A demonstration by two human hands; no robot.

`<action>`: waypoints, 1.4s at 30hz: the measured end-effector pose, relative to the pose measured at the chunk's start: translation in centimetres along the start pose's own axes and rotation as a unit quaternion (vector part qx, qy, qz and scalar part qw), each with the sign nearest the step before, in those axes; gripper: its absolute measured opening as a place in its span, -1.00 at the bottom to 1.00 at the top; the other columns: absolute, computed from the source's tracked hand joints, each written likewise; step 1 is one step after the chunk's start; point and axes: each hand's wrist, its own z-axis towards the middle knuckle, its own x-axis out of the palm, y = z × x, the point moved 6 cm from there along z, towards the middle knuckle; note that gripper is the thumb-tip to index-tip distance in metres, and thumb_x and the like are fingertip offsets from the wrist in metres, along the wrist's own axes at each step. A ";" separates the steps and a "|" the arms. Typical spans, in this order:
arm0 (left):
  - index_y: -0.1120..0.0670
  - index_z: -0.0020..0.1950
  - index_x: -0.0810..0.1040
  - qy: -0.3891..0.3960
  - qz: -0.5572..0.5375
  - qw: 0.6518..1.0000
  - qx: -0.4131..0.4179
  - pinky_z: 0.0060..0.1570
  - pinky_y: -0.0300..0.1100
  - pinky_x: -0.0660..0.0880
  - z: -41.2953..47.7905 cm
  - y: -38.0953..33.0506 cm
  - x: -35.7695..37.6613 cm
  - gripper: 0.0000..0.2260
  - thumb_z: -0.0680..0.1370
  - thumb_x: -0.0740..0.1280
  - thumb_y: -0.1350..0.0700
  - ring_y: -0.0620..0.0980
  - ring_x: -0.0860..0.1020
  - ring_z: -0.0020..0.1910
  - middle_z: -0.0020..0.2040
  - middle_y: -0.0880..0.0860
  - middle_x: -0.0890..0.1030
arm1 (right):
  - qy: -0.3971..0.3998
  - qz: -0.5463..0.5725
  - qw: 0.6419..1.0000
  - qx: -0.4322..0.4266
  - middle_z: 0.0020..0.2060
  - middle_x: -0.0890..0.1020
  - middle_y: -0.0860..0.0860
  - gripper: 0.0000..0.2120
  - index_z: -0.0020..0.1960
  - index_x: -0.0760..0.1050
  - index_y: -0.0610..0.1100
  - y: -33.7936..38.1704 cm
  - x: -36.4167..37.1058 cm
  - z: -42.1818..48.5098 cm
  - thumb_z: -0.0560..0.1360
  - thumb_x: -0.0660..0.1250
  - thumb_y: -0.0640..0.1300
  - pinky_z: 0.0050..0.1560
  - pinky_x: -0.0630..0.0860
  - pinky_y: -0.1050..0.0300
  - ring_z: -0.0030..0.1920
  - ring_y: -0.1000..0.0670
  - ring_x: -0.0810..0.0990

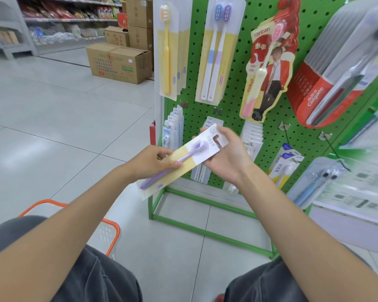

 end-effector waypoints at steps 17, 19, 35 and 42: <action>-0.05 -0.08 0.62 -0.003 0.137 0.987 -0.083 -0.23 -0.17 0.27 -2.1 8.5 -5.1 -0.96 0.55 0.41 0.01 -0.03 0.38 -0.28 -0.32 -0.04 0.42 | -0.056 -0.304 0.948 0.075 0.09 0.58 -0.19 -0.87 0.04 0.45 -0.26 -9.3 0.5 5.9 0.60 0.16 -0.42 0.04 0.54 0.03 0.08 -0.15 0.59; -0.08 -0.17 0.60 -0.019 0.133 0.984 -0.118 -0.29 -0.17 0.23 -4.0 11.5 -6.0 -0.91 0.54 0.41 0.01 -0.02 0.34 -0.31 -0.37 -0.05 0.37 | -0.049 -0.341 0.932 0.113 0.09 0.58 -0.21 -0.82 0.16 0.44 -0.32 -12.1 1.6 7.1 0.59 0.16 -0.43 -0.06 0.57 0.04 0.07 -0.15 0.59; 0.18 0.35 0.52 -0.049 0.028 0.872 -0.487 0.27 -0.12 0.34 -27.8 41.4 -6.0 -0.46 0.50 0.43 -0.12 0.13 0.47 0.31 0.33 0.19 0.52 | 0.229 -0.766 0.574 0.176 0.09 0.58 -0.25 -0.84 0.12 0.47 -0.26 -47.1 9.0 12.8 0.55 0.23 -0.29 0.01 0.55 0.08 0.07 -0.12 0.58; 0.09 0.54 0.27 0.009 0.029 0.833 -0.552 0.41 -0.10 0.21 -30.9 47.4 1.5 -0.35 0.55 0.32 -0.20 0.10 0.27 0.49 0.53 0.09 0.29 | 0.256 -0.853 0.409 0.197 0.34 0.45 -0.20 -0.63 0.38 0.36 -0.25 -53.5 4.3 12.0 0.60 0.22 -0.18 0.21 0.44 0.01 0.32 -0.20 0.45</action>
